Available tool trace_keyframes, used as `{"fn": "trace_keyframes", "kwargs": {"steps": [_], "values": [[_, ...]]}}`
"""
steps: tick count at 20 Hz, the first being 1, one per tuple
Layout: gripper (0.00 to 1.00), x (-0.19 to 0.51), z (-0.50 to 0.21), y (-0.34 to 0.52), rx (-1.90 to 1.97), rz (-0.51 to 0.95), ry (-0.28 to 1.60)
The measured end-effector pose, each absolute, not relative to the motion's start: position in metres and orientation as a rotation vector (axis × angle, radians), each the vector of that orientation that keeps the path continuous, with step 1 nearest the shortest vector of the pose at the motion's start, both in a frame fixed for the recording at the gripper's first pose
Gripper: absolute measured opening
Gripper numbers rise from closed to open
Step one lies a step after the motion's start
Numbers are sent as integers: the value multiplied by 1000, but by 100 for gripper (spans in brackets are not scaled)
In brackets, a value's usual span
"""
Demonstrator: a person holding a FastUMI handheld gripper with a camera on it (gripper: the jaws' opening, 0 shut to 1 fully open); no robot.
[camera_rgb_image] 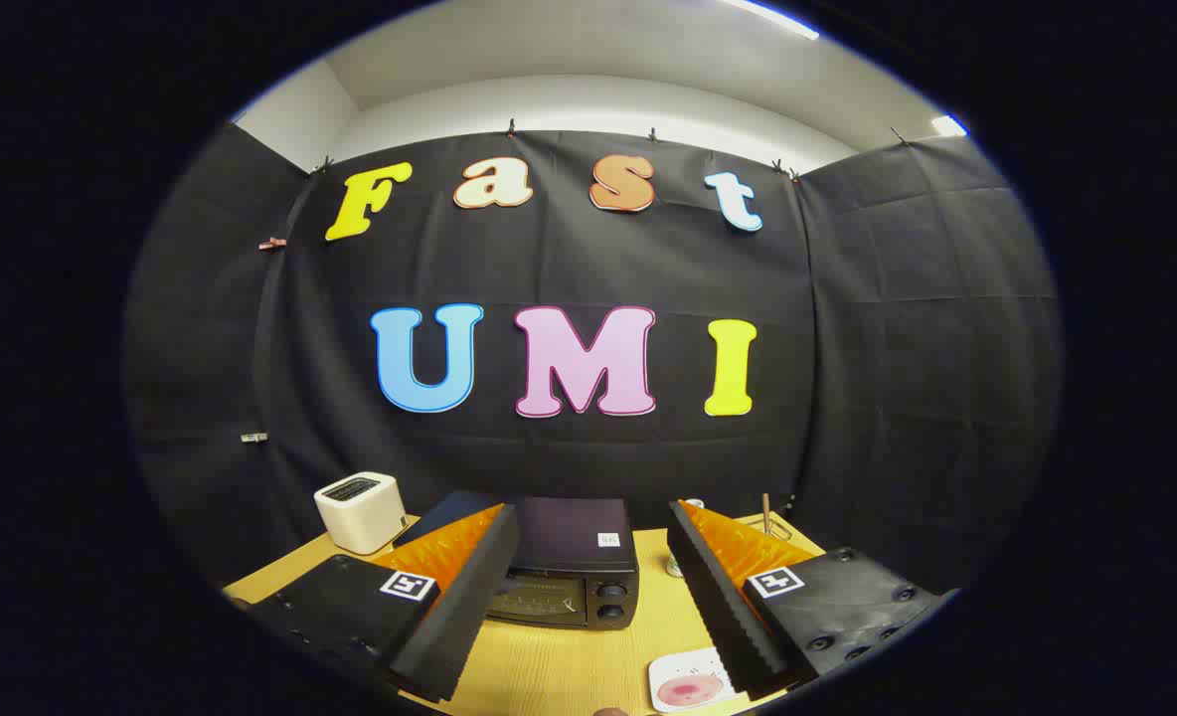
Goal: Open the toaster oven, put the food inside, and close the toaster oven door.
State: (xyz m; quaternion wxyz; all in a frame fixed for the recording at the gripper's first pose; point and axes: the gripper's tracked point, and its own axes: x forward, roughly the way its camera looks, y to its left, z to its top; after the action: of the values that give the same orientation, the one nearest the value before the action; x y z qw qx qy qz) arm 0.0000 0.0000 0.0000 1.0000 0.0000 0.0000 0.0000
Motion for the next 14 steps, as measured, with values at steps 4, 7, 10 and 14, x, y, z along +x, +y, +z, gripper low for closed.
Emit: {"fn": "trace_keyframes", "kwargs": {"steps": [4, 7, 10, 14], "values": [[98, -3, -2, 1, -8, -7, 5], [98, -8, -4, 0, -10, -9, 10], [98, -10, -4, -1, -14, -10, 11], [98, -12, -7, 4, -21, 0, 20]]}}
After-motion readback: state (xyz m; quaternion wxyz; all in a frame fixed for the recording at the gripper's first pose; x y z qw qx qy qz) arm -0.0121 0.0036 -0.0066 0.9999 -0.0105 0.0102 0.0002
